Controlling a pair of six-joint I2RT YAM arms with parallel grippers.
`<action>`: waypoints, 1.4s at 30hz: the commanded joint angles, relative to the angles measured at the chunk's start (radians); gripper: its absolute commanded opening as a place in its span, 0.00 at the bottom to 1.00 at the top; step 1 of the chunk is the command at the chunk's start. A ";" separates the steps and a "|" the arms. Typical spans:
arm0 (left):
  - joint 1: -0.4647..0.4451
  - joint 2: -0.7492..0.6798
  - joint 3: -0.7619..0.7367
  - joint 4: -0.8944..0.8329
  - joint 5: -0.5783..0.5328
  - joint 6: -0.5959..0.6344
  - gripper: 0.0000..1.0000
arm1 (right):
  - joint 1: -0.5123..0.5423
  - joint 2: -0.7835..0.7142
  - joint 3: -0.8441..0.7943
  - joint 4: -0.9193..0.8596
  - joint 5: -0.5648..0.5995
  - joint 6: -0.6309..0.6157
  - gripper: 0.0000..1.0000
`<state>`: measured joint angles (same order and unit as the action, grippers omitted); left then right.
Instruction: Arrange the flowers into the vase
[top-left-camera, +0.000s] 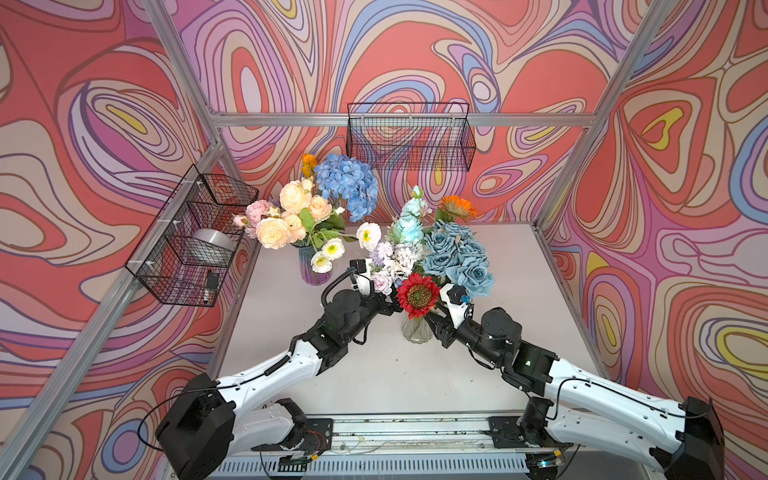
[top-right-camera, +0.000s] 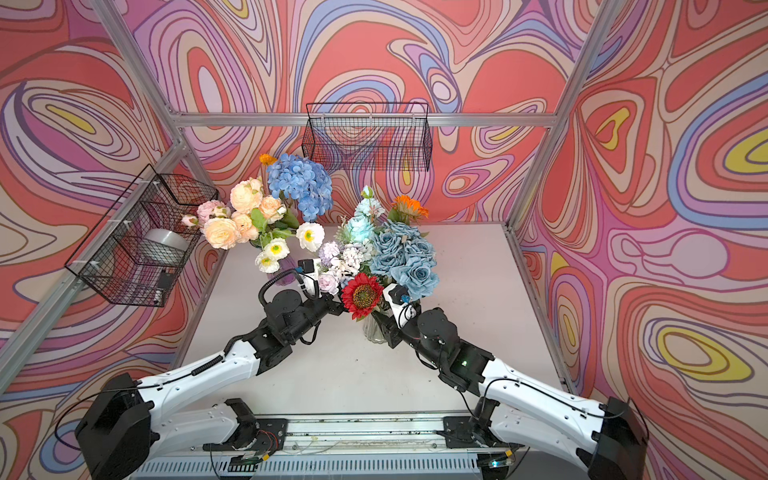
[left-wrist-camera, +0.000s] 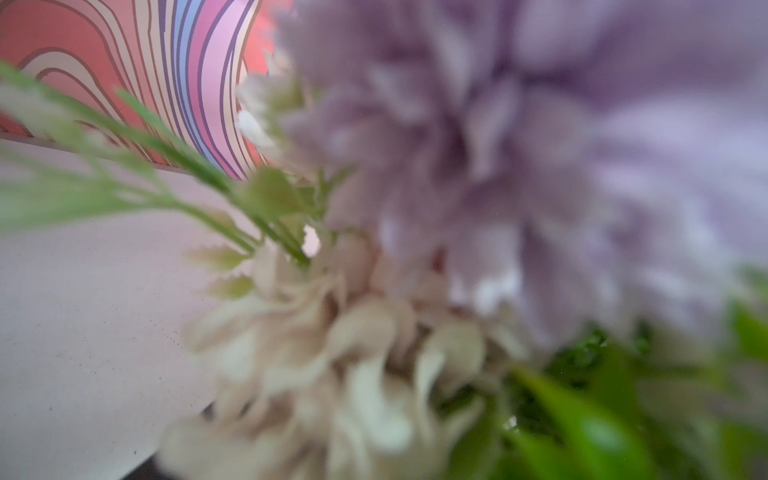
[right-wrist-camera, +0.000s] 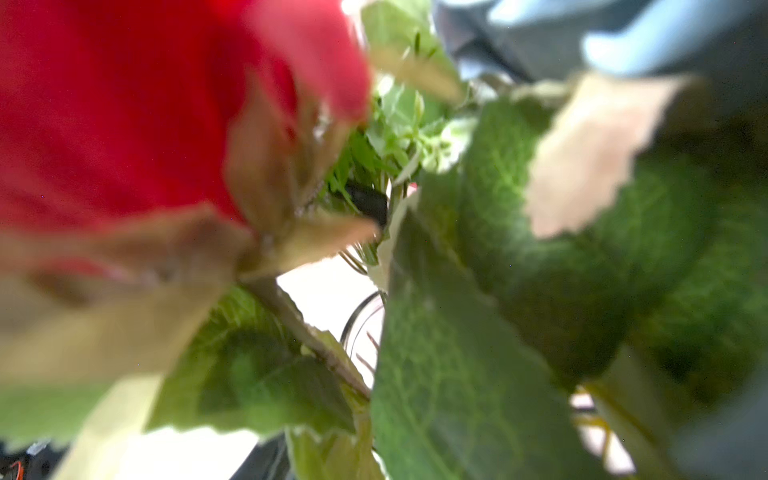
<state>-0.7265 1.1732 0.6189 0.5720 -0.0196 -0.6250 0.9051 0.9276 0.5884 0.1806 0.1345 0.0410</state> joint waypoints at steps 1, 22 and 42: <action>-0.003 -0.013 0.014 0.003 -0.012 -0.005 0.97 | 0.006 0.026 0.013 0.119 -0.005 -0.027 0.46; -0.003 -0.012 0.015 -0.004 -0.017 0.008 0.97 | 0.006 -0.092 -0.061 -0.110 -0.007 0.111 0.61; -0.007 0.003 0.031 -0.019 0.001 -0.002 0.97 | 0.006 0.007 -0.252 0.257 0.118 0.063 0.88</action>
<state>-0.7277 1.1790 0.6212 0.5632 -0.0227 -0.6224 0.9051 0.8829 0.3538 0.2634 0.1944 0.1490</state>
